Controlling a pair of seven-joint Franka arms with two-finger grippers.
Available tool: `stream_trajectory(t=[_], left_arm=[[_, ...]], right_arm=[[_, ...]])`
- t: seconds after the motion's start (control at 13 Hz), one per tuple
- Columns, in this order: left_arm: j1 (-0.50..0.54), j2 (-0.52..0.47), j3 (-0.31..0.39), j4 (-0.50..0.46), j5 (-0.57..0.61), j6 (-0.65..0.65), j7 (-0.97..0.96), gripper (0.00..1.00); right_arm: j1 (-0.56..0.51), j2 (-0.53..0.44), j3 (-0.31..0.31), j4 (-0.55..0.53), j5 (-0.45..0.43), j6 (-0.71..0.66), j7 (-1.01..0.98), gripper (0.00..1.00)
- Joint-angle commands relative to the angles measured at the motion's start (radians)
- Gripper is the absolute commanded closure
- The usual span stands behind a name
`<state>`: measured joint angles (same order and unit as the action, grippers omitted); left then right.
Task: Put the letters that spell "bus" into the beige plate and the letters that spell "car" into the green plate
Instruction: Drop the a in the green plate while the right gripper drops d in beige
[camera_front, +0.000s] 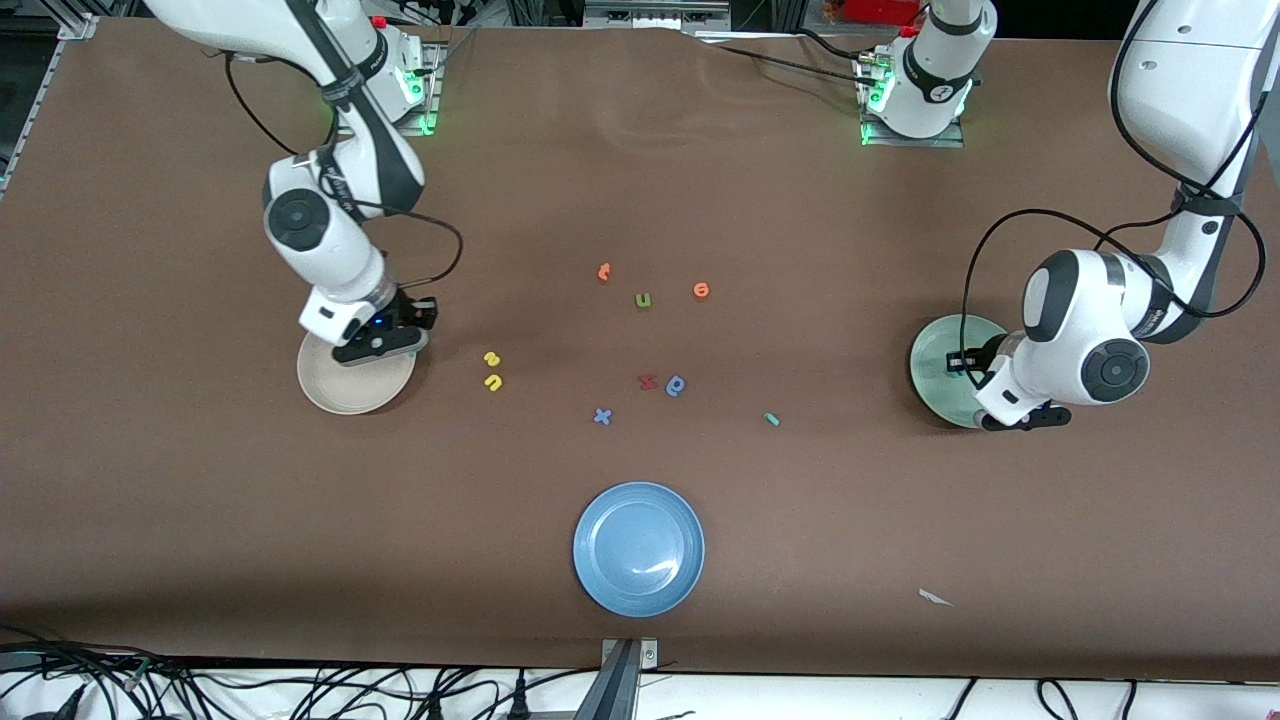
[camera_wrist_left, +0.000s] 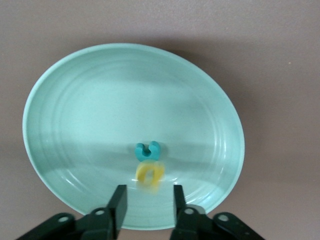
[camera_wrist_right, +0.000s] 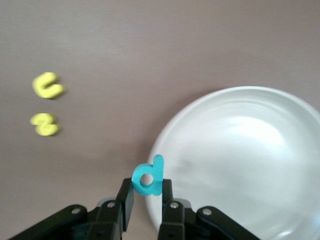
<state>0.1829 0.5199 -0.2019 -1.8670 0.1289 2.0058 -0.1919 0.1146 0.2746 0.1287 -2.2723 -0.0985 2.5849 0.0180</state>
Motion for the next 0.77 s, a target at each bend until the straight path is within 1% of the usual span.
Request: stream_trajectory(t=[0.0,0.08,0.23,0.31,0.46,0.62,0.69], left_arm=[[-0.005,-0.017,-0.019,0.028,-0.004,-0.001,-0.024,0.01],[-0.01,-0.017,-0.03,0.037,-0.046,-0.001,-0.064,0.01],[-0.014,-0.015,-0.088,0.04,-0.093,0.004,-0.197,0.01],[-0.022,-0.014,-0.108,0.057,-0.092,0.008,-0.268,0.01],[-0.065,0.0,-0.12,0.075,-0.092,0.06,-0.378,0.02],[-0.08,0.0,-0.12,0.078,-0.084,0.085,-0.437,0.04],[-0.08,-0.004,-0.12,0.078,-0.086,0.085,-0.454,0.04]], right_arm=[[-0.047,-0.028,-0.024,-0.012,-0.01,-0.019,-0.1,0.8],[-0.049,-0.026,-0.033,-0.013,-0.007,-0.019,-0.11,0.73],[-0.049,-0.018,-0.032,-0.013,0.005,-0.019,-0.098,0.49],[-0.049,-0.018,-0.032,-0.013,0.006,-0.019,-0.098,0.42],[-0.047,-0.02,-0.031,-0.012,0.008,-0.019,-0.084,0.34],[-0.036,-0.015,-0.024,-0.01,0.008,-0.017,-0.038,0.33],[-0.008,-0.006,-0.018,-0.006,0.008,-0.012,0.021,0.33]])
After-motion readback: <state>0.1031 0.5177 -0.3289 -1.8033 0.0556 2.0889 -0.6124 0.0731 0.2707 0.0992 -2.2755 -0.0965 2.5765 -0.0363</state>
